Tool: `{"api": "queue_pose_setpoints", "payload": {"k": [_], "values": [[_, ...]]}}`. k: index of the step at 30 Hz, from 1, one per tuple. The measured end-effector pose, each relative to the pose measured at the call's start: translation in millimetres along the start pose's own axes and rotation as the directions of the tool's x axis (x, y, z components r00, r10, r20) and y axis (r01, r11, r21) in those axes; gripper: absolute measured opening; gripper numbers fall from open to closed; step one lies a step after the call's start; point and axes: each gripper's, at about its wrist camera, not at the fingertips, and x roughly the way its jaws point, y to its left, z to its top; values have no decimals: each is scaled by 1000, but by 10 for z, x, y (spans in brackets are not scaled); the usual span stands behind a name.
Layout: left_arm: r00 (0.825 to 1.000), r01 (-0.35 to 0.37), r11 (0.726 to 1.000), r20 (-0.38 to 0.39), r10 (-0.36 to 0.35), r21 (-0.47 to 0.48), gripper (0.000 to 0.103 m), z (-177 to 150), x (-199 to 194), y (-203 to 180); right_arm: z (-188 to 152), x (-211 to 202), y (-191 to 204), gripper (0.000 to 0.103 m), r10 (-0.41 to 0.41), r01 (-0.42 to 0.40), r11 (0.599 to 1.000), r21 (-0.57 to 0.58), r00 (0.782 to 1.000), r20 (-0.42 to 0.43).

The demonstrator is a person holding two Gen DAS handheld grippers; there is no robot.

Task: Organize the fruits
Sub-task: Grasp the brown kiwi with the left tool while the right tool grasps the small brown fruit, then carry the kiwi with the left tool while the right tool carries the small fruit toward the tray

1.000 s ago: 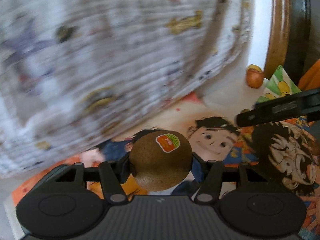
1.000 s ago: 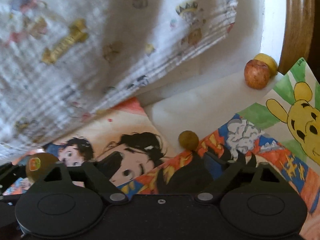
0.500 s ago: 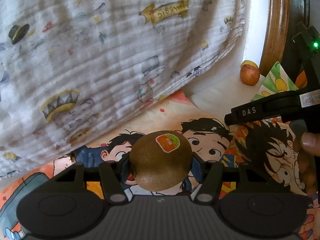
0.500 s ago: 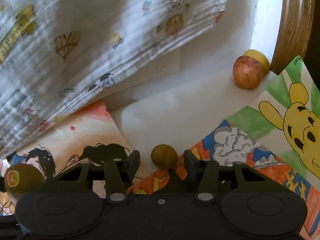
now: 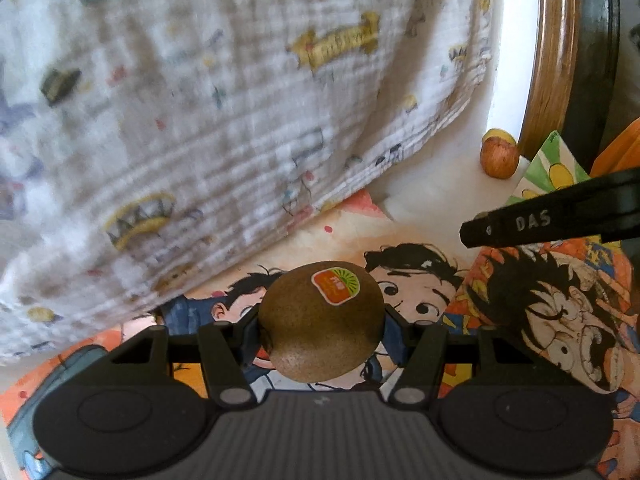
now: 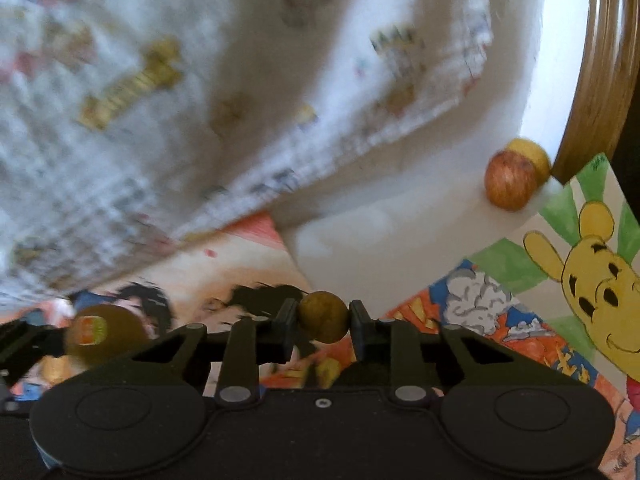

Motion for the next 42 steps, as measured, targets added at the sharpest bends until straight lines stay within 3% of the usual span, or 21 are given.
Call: {"api": "queue_pose_setpoints", "payload": {"k": [7,19,34,42], "values": [[999,-13,1000,47,13,-1,64,38,-393,35,142,-622,165,29,33,-31,999,-14,995,95],[988,-15,1000,151,15,-2,64,65,-1261,24,104,-1850,419,29,74,-66,997,-40,965,253],[960,19,999,278,-30,39,64,5,-2440,-238,-411,-3277,469,29,102,-101,995,-22,911,400],[952,79,993,291,-101,85,64,-216,-2811,-462,-865,-3809,278,29,57,-69,998,12,900,432]]}}
